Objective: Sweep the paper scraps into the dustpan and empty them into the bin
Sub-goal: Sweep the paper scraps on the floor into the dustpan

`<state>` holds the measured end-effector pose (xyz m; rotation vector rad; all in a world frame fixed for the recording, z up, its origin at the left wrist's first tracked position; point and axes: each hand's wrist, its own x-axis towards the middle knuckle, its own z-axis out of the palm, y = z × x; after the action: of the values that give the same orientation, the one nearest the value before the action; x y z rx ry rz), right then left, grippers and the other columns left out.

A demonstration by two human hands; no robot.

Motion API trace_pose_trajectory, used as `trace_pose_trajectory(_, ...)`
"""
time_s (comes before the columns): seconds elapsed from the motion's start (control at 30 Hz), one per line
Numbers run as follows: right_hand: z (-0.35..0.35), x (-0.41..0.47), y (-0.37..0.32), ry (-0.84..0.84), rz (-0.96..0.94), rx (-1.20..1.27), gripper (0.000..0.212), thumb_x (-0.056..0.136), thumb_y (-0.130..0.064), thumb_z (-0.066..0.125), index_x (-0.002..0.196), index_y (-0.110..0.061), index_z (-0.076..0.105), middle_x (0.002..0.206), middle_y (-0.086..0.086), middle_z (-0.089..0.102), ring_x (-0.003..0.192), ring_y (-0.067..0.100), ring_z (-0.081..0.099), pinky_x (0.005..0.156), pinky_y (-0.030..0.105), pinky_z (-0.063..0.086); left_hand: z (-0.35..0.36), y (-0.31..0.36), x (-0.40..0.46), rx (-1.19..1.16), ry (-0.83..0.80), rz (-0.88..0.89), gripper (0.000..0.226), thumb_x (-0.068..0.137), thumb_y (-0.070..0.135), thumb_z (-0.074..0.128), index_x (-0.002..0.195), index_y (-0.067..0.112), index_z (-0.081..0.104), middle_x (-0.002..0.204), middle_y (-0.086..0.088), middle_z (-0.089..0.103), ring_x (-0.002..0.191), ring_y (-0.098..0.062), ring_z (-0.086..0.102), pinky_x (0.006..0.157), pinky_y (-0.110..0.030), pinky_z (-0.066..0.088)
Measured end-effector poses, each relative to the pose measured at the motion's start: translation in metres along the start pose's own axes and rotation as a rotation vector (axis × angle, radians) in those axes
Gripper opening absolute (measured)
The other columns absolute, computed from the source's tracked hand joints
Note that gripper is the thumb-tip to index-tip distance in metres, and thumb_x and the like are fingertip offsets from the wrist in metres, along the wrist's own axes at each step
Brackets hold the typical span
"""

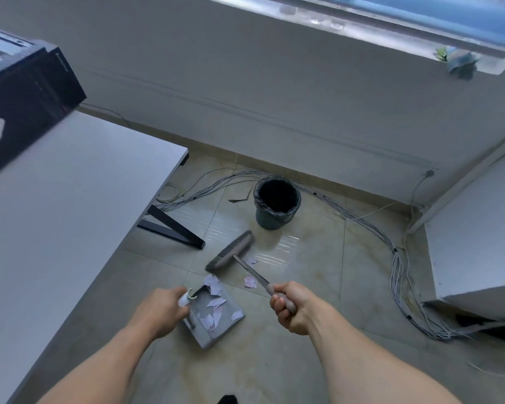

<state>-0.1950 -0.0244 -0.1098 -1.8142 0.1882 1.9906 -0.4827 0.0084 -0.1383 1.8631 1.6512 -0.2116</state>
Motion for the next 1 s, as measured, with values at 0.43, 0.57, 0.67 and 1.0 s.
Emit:
trace_pose_trajectory(0.43, -0.115, -0.071, 0.01, 0.037, -0.038, 0.165, 0.025, 0.099, -0.02, 0.05, 0.076, -0.012, 0.046, 0.046, -0.001, 0.044, 0.024, 0.003, 0.038, 0.025, 0.007, 0.024, 0.001, 0.041, 0.016, 0.045, -0.025, 0.035, 0.008, 0.083, 0.035, 0.06, 0.084, 0.027, 0.056, 0.093, -0.004, 0.071, 0.084, -0.028, 0.062, 0.062, -0.032, 0.044)
trace_pose_trajectory(0.57, -0.155, -0.095, 0.007, 0.089, -0.084, 0.103, 0.009, 0.097, -0.019, 0.055, 0.091, -0.013, 0.054, 0.052, 0.001, 0.045, 0.026, 0.004, 0.038, 0.025, 0.009, 0.028, 0.0, 0.055, 0.023, 0.054, -0.046, 0.045, 0.017, 0.082, 0.032, 0.06, 0.097, 0.025, 0.063, 0.099, -0.005, 0.071, 0.092, -0.027, 0.063, 0.07, -0.034, 0.05)
trace_pose_trajectory(0.67, -0.179, -0.107, 0.001, 0.179, -0.128, -0.019, 0.012, 0.096, -0.018, 0.058, 0.107, -0.02, 0.061, 0.055, 0.002, 0.047, 0.03, 0.005, 0.04, 0.028, 0.011, 0.032, 0.002, 0.066, 0.026, 0.073, -0.051, 0.048, 0.007, 0.083, 0.031, 0.059, 0.085, 0.028, 0.053, 0.099, -0.004, 0.069, 0.095, -0.027, 0.062, 0.064, -0.031, 0.042)
trace_pose_trajectory(1.0, -0.17, -0.08, -0.034, 0.493, -0.169, -0.812, 0.014, 0.096, -0.012, 0.043, 0.087, -0.02, 0.051, 0.057, 0.007, 0.047, 0.041, 0.015, 0.041, 0.037, 0.013, 0.033, 0.012, 0.091, 0.038, 0.153, 0.004, 0.073, 0.022, 0.086, 0.033, 0.055, 0.104, 0.021, 0.061, 0.106, -0.008, 0.068, 0.1, -0.03, 0.062, 0.066, -0.031, 0.041)
